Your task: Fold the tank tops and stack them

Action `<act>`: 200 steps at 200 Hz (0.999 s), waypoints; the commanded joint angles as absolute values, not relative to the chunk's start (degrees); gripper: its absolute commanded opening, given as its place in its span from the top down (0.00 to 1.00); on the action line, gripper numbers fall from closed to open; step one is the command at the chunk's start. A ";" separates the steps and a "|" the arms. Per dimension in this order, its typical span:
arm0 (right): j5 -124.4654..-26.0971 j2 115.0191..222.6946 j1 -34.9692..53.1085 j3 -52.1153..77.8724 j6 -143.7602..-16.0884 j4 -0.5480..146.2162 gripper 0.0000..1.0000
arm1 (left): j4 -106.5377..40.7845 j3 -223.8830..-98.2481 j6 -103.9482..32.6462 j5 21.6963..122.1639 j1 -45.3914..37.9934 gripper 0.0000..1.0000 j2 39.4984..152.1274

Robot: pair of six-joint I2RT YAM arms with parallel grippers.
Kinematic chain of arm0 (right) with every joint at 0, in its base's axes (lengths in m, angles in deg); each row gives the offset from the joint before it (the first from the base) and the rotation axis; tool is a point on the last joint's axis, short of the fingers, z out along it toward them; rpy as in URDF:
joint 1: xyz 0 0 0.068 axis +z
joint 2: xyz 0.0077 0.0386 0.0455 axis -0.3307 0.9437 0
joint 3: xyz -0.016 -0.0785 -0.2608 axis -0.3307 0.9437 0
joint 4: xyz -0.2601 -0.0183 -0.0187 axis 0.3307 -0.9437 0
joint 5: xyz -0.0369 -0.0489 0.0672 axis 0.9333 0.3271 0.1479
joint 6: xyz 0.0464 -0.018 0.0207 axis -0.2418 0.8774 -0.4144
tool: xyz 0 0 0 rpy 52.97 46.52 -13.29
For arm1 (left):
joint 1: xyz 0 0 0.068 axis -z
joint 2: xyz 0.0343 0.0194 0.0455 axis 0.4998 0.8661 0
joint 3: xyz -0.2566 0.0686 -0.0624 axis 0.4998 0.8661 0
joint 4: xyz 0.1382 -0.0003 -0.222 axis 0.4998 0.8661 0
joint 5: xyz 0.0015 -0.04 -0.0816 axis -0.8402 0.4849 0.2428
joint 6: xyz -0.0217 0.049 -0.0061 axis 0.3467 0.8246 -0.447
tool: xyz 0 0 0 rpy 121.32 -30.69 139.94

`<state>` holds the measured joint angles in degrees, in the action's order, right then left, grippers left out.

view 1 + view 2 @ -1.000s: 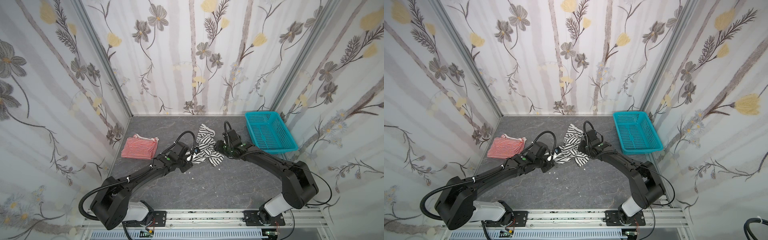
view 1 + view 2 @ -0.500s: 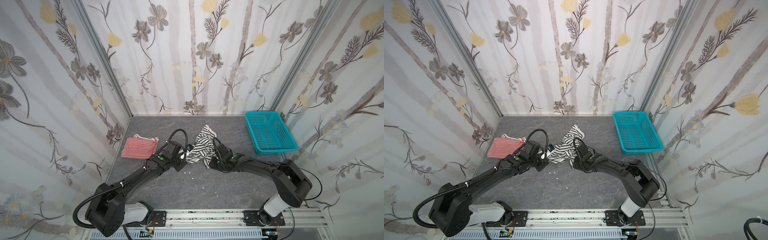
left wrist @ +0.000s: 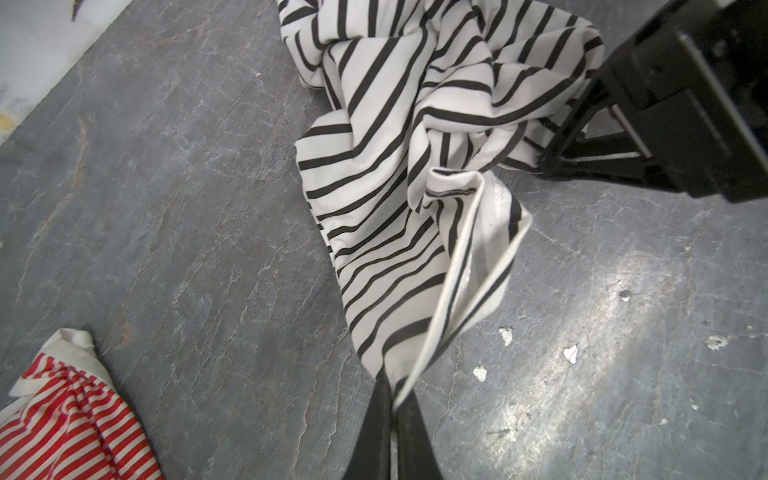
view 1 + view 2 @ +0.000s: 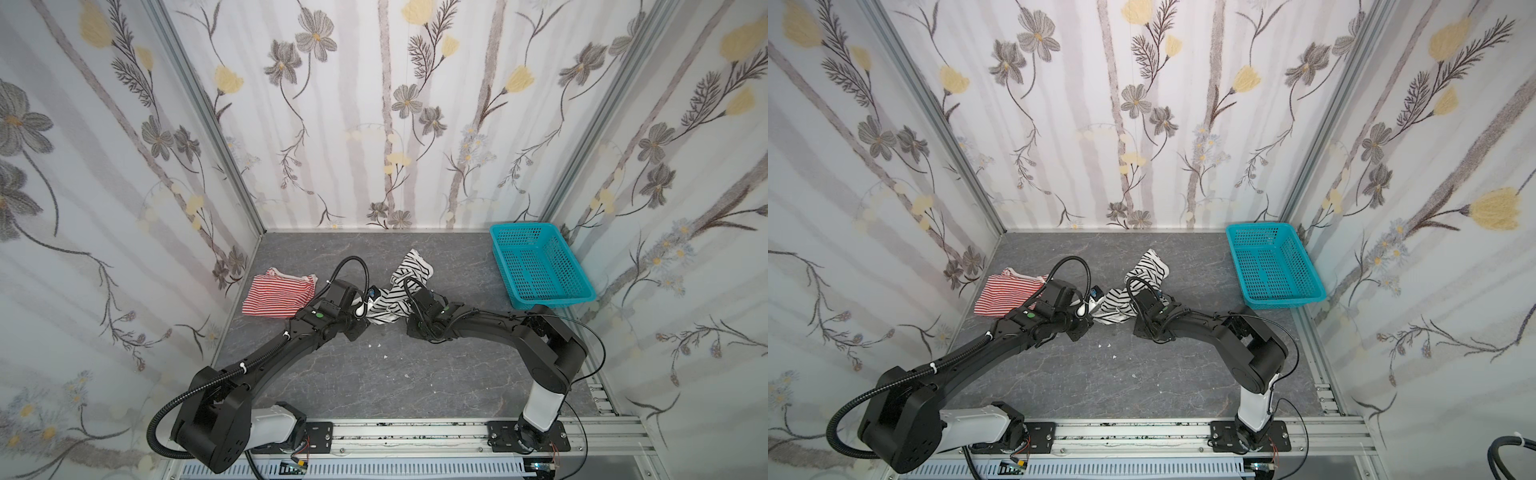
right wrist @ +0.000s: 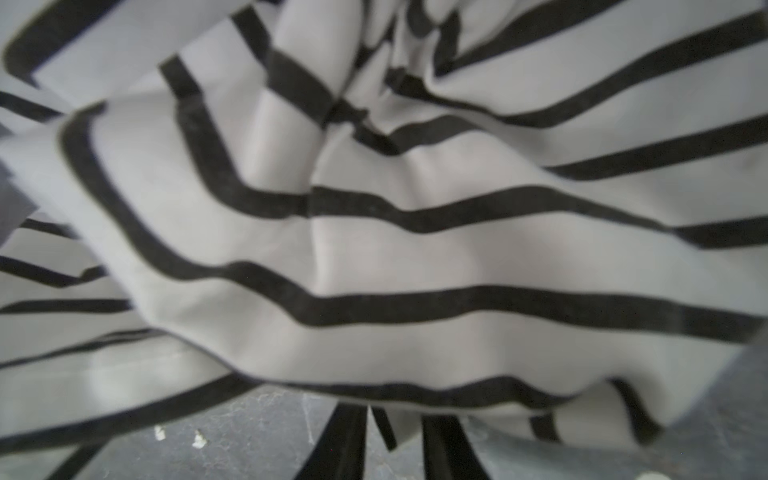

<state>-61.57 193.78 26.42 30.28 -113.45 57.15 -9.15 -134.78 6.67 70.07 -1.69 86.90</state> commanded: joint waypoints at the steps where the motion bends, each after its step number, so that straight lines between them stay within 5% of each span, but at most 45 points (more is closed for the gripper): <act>1: -58.65 191.41 25.55 32.00 -110.62 51.81 1.00 | -9.50 -134.60 8.56 69.05 -3.83 1.00 86.54; 55: -53.98 176.07 18.49 38.51 -102.87 44.71 1.00 | -9.17 -133.24 11.89 68.17 -10.26 1.00 83.47; 139: -46.53 170.86 13.50 37.93 -100.13 42.54 1.00 | -8.62 -127.89 13.27 67.15 -13.38 1.00 80.47; 200: -54.14 181.46 17.25 26.06 -95.63 44.37 1.00 | -7.57 -126.95 13.80 68.71 -13.39 1.00 80.62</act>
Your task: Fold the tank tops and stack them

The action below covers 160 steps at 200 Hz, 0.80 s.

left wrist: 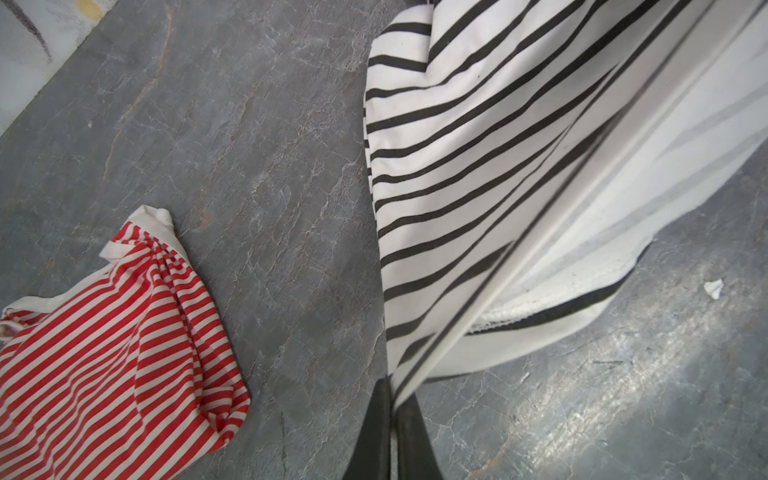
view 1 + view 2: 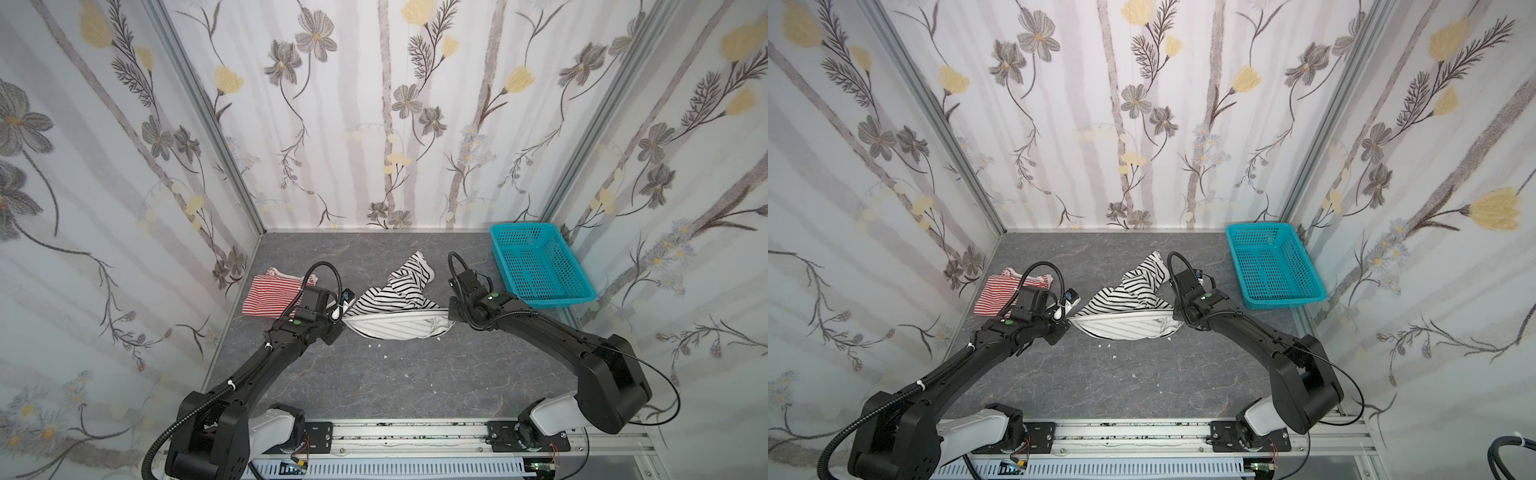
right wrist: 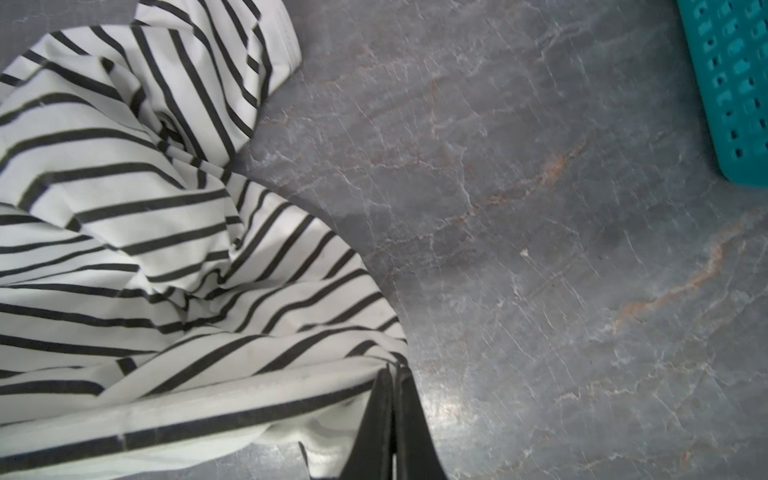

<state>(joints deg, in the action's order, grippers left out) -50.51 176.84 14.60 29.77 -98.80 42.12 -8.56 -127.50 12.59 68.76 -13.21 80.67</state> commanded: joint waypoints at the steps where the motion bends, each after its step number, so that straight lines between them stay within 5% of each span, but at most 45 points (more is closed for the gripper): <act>1: -54.32 181.79 17.47 25.89 -95.58 44.42 1.00 | -7.52 -126.95 13.77 68.71 -13.43 1.00 80.63; 47: -54.03 192.03 23.61 21.53 -97.45 45.30 0.94 | -7.56 -126.54 12.41 70.94 -13.30 1.00 81.68; 93: -50.62 184.82 25.82 26.16 -101.10 46.77 0.52 | -7.56 -126.12 11.81 72.61 -13.36 1.00 82.18; 160: -48.17 177.65 28.96 31.58 -104.68 41.59 0.45 | -7.66 -126.50 10.86 73.19 -13.33 1.00 82.09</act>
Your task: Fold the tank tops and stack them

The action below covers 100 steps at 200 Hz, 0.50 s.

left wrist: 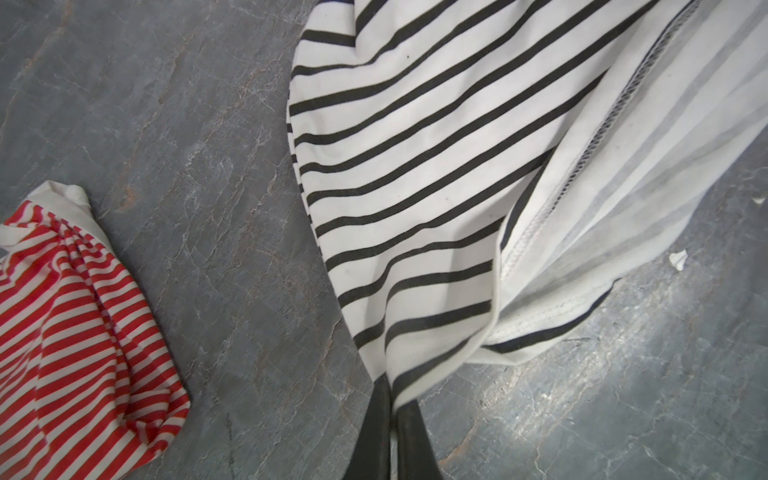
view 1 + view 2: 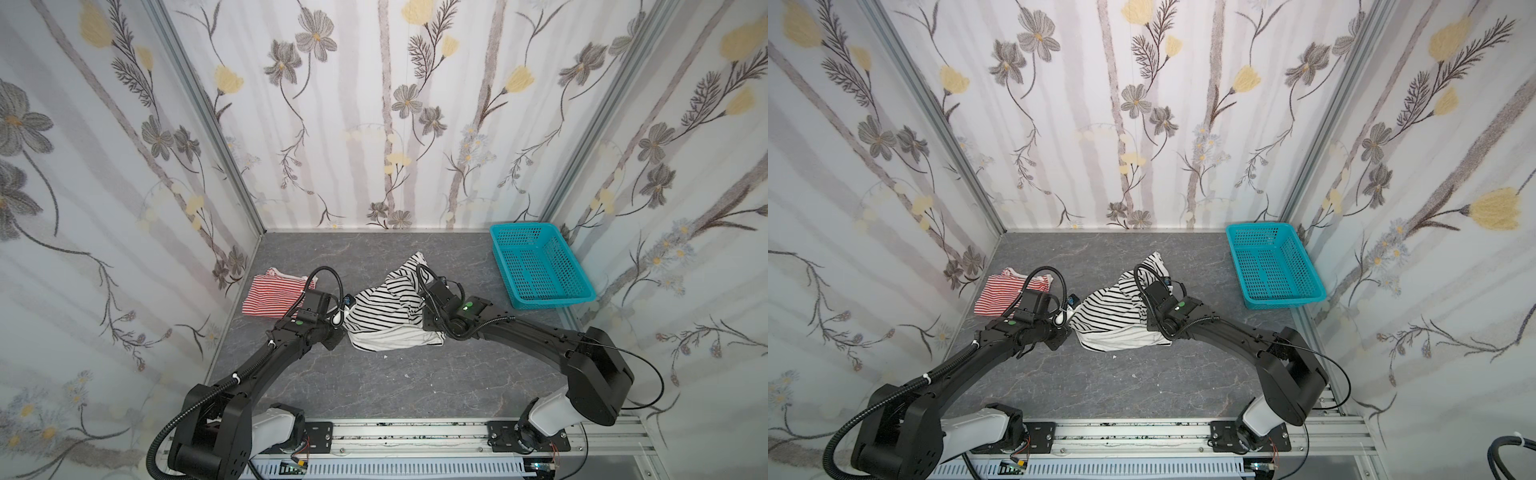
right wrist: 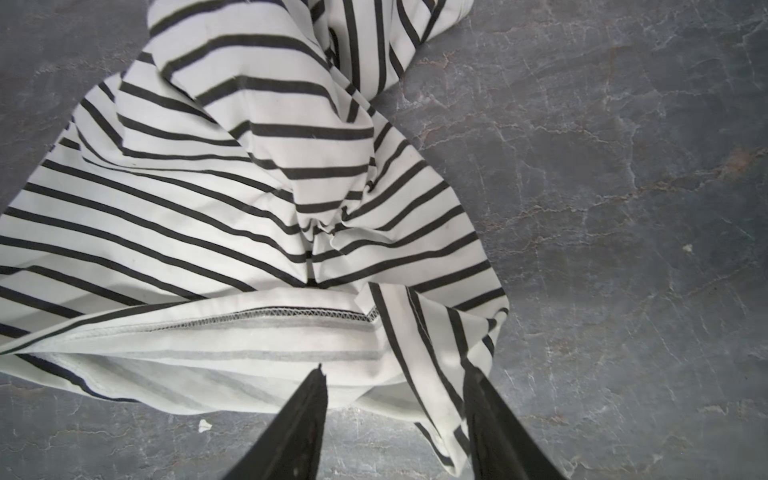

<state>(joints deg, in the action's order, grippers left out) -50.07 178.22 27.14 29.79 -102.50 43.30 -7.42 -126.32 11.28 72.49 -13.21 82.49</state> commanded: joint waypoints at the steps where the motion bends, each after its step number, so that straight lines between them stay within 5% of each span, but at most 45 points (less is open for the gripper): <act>1: -48.22 177.65 29.08 31.77 -104.68 41.62 0.45 | -7.65 -126.50 10.89 73.19 -13.35 1.00 82.07; 100: -45.30 184.40 29.24 33.88 -105.70 42.10 0.52 | -7.51 -126.42 10.61 72.43 -13.37 1.00 81.46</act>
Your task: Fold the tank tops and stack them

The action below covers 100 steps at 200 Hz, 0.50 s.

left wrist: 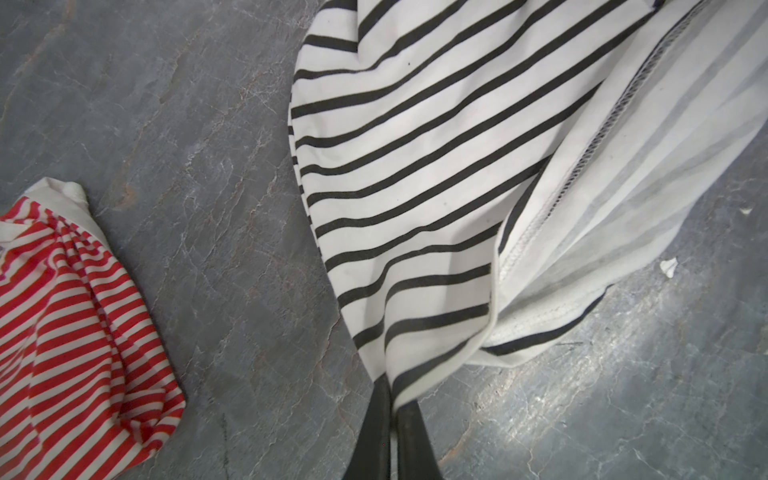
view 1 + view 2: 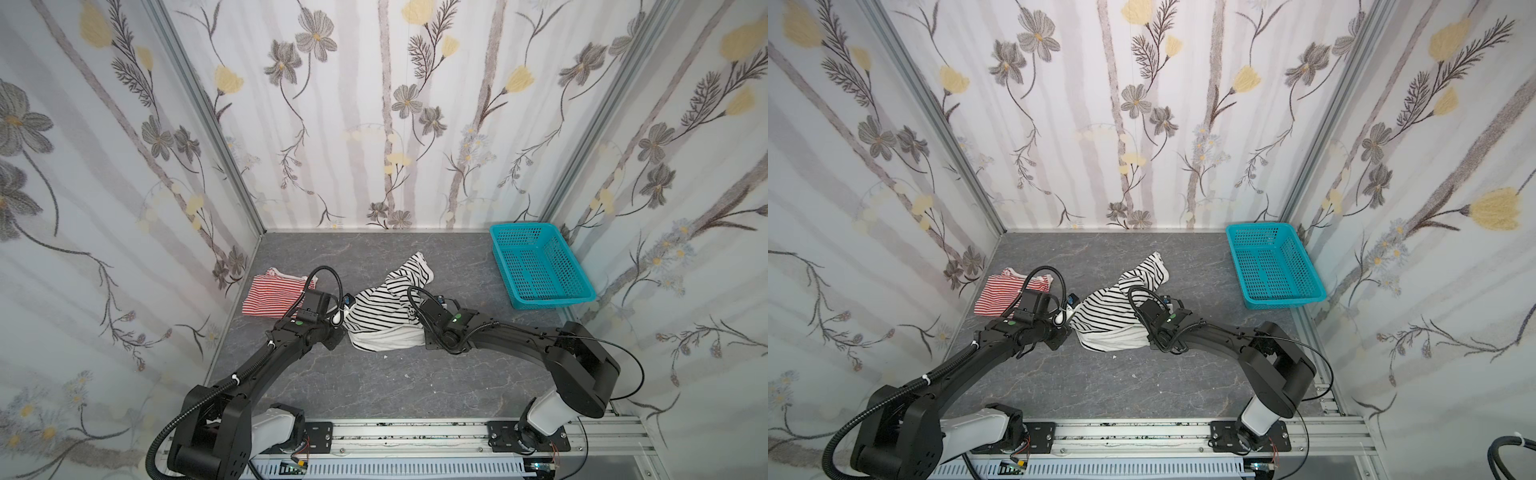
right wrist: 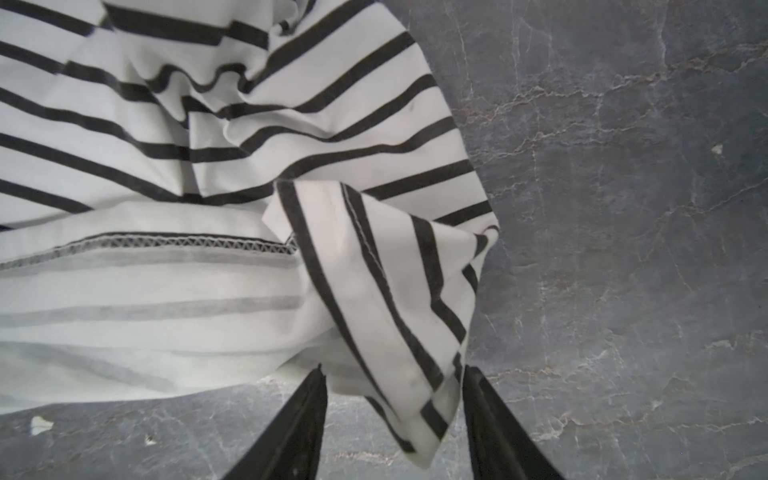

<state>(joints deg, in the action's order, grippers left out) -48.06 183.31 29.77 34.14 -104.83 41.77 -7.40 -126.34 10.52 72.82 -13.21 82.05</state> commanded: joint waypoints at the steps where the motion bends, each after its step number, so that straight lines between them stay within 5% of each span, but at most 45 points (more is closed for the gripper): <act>1: -45.29 184.41 29.26 33.88 -105.67 42.10 0.52 | -7.54 -126.38 10.64 72.41 -13.37 1.00 81.45; 73: -44.33 182.57 28.06 34.58 -104.59 42.29 0.75 | -7.39 -126.34 10.48 72.31 -13.31 1.00 81.17; 100: -45.08 181.40 28.06 35.27 -104.54 42.34 0.73 | -7.39 -126.29 10.57 72.10 -13.32 1.00 81.17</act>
<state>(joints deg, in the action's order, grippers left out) -45.77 182.70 28.04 34.82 -104.59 41.46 -7.36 -126.34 10.54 72.58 -13.21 81.28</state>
